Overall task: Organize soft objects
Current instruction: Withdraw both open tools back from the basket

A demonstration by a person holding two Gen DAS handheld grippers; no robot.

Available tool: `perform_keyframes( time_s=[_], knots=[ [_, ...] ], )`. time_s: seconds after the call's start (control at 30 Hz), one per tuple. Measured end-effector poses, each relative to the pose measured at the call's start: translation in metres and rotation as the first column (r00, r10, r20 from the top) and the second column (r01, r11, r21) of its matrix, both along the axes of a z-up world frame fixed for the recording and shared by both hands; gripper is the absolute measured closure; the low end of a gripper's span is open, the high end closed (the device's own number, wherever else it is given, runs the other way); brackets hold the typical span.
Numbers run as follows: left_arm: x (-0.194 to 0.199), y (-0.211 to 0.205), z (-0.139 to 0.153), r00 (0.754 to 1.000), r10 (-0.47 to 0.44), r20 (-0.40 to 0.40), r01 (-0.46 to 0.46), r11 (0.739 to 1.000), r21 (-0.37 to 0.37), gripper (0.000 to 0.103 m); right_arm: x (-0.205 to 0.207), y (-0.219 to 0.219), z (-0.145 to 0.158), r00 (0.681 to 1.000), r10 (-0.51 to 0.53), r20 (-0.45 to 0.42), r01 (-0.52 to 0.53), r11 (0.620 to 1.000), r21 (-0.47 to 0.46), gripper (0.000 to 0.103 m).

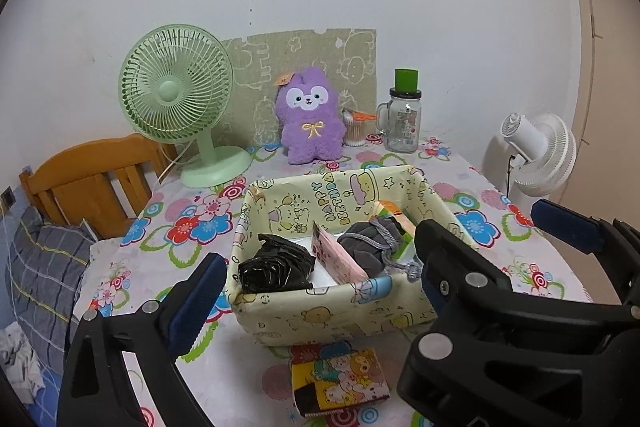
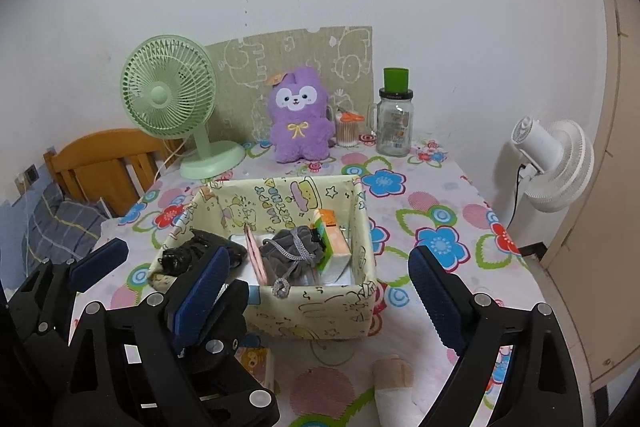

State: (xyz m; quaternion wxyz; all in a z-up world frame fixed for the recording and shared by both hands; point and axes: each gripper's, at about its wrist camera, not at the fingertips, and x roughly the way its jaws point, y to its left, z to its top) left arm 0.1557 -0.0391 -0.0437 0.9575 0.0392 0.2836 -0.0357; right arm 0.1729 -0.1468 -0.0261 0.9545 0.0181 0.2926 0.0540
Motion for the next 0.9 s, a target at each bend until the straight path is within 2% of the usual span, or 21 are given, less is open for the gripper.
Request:
perform_keyframes(
  time_s=[0.9],
  knots=[
    [-0.056,-0.009,0.020,0.999,-0.012,0.053,0.013,1.000,-0.017,0.003,-0.060,-0.013,0.025,0.997,0.013,0.075,-0.013,1.000,-0.012,0.007]
  ],
)
